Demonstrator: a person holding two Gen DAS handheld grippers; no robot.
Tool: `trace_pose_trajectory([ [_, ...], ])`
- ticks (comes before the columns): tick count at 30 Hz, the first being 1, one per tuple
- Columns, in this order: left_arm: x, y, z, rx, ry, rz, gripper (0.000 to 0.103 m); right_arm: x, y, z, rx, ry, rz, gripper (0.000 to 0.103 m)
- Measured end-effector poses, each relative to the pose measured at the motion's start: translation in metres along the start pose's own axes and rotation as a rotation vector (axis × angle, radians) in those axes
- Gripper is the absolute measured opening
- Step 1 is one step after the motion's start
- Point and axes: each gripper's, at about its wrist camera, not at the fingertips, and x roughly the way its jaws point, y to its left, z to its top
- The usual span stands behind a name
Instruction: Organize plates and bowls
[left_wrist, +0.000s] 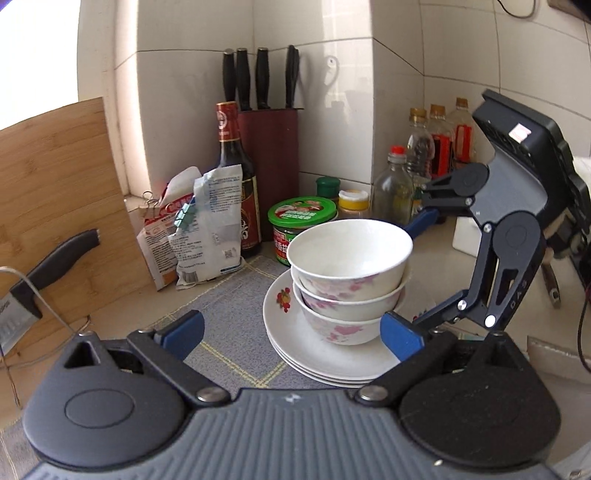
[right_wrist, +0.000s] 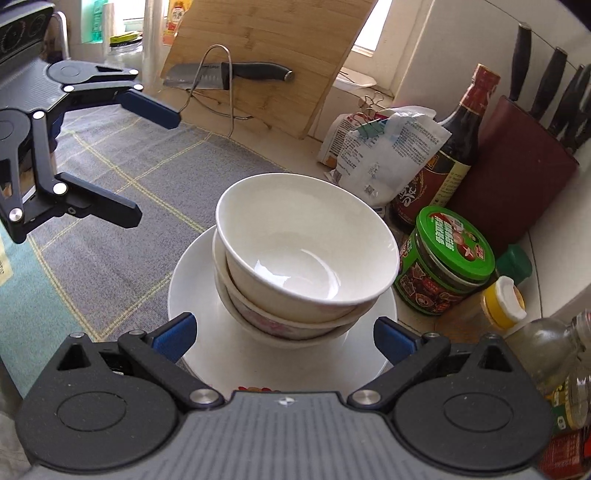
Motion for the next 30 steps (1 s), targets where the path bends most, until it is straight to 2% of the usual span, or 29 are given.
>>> trace_pose_trajectory([
  [3,-0.016,0.002,-0.009,-0.082,-0.043,0.026,0.101,-0.005,0.016,-0.003,0.112,-0.011,-0.067,0.103],
  [5,-0.025,0.003,-0.014,-0.117,-0.045,0.063,0.102,-0.011,0.029,-0.005,0.192,-0.024,-0.100,0.103],
  [8,-0.035,0.002,-0.017,-0.135,0.018,0.099,0.102,-0.019,0.054,-0.010,0.348,-0.026,-0.180,0.103],
  [12,-0.049,-0.006,-0.022,-0.130,0.104,0.205,0.102,-0.031,0.086,-0.016,0.545,-0.015,-0.263,0.103],
  [15,-0.066,-0.011,-0.025,-0.151,0.124,0.219,0.102,-0.039,0.104,-0.016,0.662,0.023,-0.331,0.103],
  [19,-0.088,-0.021,-0.021,-0.169,0.135,0.230,0.102,-0.054,0.127,-0.015,0.720,0.051,-0.402,0.103],
  [25,-0.113,-0.033,-0.012,-0.153,0.161,0.248,0.102,-0.074,0.153,-0.007,0.734,0.072,-0.460,0.103],
  [30,-0.132,-0.038,-0.007,-0.135,0.144,0.256,0.102,-0.093,0.166,-0.003,0.757,0.045,-0.481,0.103],
])
